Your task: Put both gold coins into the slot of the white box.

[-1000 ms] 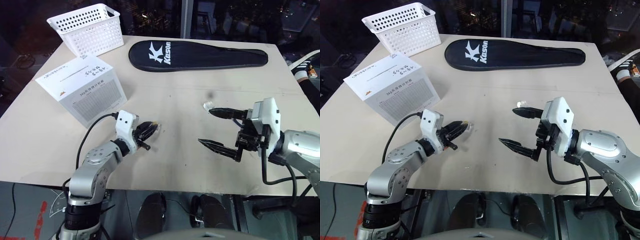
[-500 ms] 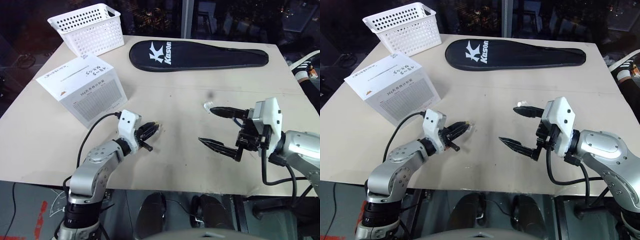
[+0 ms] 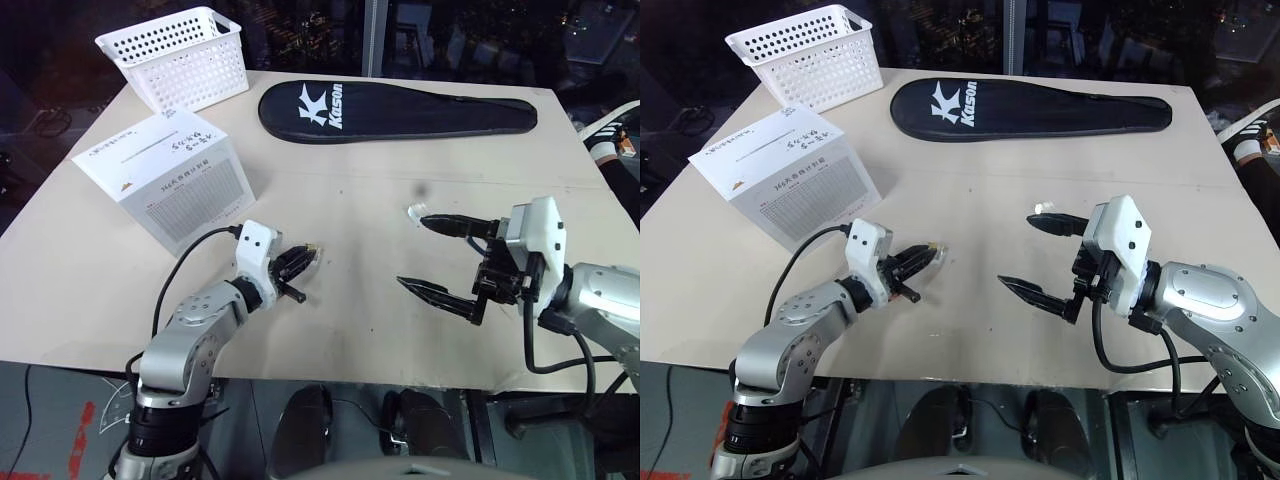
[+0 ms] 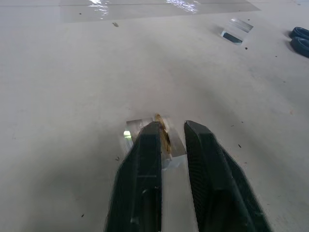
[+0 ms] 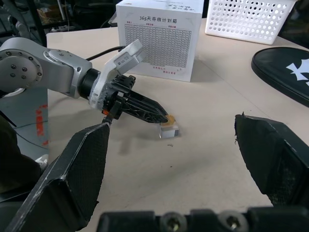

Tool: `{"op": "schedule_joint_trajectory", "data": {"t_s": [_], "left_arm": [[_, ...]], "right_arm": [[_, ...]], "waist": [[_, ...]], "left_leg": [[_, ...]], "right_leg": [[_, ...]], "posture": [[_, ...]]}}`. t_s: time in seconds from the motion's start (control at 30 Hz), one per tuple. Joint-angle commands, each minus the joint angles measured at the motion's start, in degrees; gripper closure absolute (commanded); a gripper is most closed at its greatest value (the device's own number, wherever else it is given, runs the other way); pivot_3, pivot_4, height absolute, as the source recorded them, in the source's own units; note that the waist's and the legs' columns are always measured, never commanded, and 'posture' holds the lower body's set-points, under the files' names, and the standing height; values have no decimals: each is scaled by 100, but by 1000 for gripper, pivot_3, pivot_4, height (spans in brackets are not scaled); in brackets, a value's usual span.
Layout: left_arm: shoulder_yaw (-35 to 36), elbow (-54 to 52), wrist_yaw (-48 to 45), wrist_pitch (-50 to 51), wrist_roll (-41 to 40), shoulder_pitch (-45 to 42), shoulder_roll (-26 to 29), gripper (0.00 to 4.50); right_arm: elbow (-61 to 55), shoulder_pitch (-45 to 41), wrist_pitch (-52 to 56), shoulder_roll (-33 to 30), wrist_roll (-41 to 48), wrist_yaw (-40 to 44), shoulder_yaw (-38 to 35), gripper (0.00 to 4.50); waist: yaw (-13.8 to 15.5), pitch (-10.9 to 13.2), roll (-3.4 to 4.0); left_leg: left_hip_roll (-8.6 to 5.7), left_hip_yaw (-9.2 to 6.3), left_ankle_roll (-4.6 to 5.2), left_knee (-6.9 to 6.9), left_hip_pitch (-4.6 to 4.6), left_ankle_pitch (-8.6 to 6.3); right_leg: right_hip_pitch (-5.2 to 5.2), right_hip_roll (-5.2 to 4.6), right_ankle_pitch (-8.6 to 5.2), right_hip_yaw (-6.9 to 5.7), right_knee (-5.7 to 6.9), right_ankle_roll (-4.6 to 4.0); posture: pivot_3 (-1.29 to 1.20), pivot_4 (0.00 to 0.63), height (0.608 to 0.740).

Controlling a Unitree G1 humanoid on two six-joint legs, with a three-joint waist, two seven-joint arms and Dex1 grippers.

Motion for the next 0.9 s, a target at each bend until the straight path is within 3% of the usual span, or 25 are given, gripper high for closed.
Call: {"op": "schedule_joint_trajectory", "data": {"t_s": [0.03, 0.3, 0.43, 0.73, 0.9], "left_arm": [[82, -127, 37, 0, -143, -82, -21, 4484], [190, -62, 16, 3, -299, -126, -1, 4484], [568, -127, -237, 300, -910, -232, 112, 4484], [1917, 449, -794, 2009, -3176, -1255, 1172, 4484], [2352, 2140, -1058, 2576, -3598, -2916, 2351, 4484]], "right_arm": [[-208, -76, -22, -73, 100, -19, -175, 0], [-204, -82, -19, -92, 122, -27, -176, 0], [-190, -83, -13, -92, 147, -31, -190, 0], [-86, -181, -77, 24, 258, -68, -221, 0], [31, -430, -136, 174, 248, -42, -69, 0]], "waist": [[0, 0, 0], [0, 0, 0], [0, 0, 0], [-1, 3, -1], [1, 10, -10]], "left_leg": [[0, 0, 0, 0, 0, 0], [0, 0, 0, 0, 0, 0], [1, 0, 0, 0, 0, 0], [1, -2, 0, 0, -1, 1], [0, -9, -2, 2, -1, 2]], "right_leg": [[0, 0, 0, 0, 0, 0], [0, 0, 0, 0, 0, 0], [0, 0, 0, 0, 0, 0], [0, 5, 0, -3, 0, 1], [0, 18, 0, -35, 1, 2]], "posture": [[0, 150, 740], [0, 150, 740], [0, 150, 740], [0, 150, 740], [0, 150, 740]]}}
